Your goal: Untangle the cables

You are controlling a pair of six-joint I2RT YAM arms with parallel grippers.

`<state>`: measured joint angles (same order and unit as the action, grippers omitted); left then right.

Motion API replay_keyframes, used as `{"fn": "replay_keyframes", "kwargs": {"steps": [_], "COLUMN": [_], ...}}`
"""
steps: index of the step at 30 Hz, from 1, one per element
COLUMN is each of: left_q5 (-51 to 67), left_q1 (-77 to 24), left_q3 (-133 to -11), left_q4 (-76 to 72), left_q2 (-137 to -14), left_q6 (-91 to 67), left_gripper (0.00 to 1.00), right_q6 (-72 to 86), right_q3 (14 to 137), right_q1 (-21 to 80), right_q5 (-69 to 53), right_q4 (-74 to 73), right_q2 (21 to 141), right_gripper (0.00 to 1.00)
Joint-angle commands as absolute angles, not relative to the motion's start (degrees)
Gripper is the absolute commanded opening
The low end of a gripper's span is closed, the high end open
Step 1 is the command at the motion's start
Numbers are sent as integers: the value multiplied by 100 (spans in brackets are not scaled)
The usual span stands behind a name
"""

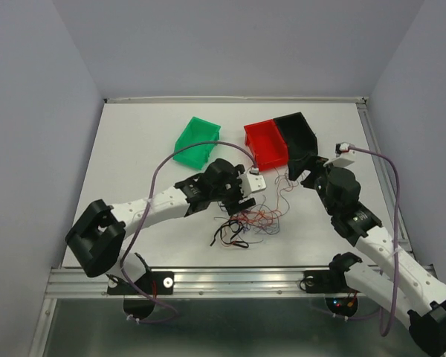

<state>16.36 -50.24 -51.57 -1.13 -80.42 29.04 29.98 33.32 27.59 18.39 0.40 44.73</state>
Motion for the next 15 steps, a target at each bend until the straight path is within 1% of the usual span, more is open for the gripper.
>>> {"fn": "replay_keyframes", "kwargs": {"steps": [1,4,6,7,10,11,15], "left_q5": [256,53,-559,-641,-405,-222,-167], "left_q1": [-4983,-4983,-4966,-4888,-4729,-4642,-4500], "left_q3": [-5563,-5827,-5941,-5994,-6178,-6248,-6853], "left_q4": [-825,-949,-1167,-1265,-1485,-1494,-1424], "left_q2": [-8419,-8902,-9158,-9202,-9369,-9526,-10238], "left_q6": [2681,2453,2269,2215,2101,2092,2065], "left_gripper": [85,85,85,85,85,85,84], "right_q6": [3067,3094,3120,3146,3164,3173,3199], "right_q3": [3445,3419,3402,3367,3331,3314,3270], "right_q1": [2768,2760,2760,2760,2760,2760,2760], "right_q5": [2250,2355,2460,2513,2628,2680,2768], "right_q4": [158,158,149,149,158,158,158], "right_q2": [4245,4184,4131,4105,3991,3955,3832], "right_gripper": [88,88,88,88,88,88,88]}}
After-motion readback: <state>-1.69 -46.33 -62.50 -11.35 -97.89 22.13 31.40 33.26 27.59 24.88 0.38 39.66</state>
